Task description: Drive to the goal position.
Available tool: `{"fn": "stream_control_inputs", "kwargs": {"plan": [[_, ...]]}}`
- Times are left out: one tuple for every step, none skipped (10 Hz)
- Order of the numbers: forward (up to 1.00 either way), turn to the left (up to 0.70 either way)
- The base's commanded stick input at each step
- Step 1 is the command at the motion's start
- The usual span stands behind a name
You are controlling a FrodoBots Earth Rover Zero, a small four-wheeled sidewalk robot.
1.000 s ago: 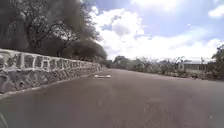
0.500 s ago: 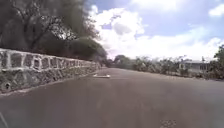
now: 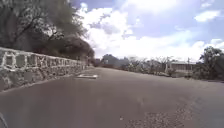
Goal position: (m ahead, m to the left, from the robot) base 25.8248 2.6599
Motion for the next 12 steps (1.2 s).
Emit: {"fn": "stream_control_inputs", "kwargs": {"plan": [[0.7, 0.0], [0.7, 0.0], [0.7, 0.0], [0.7, 0.0], [0.7, 0.0], [0.7, 0.0], [0.7, 0.0], [0.7, 0.0], [0.7, 0.0], [0.7, 0.0], [0.7, 0.0], [0.7, 0.0]]}}
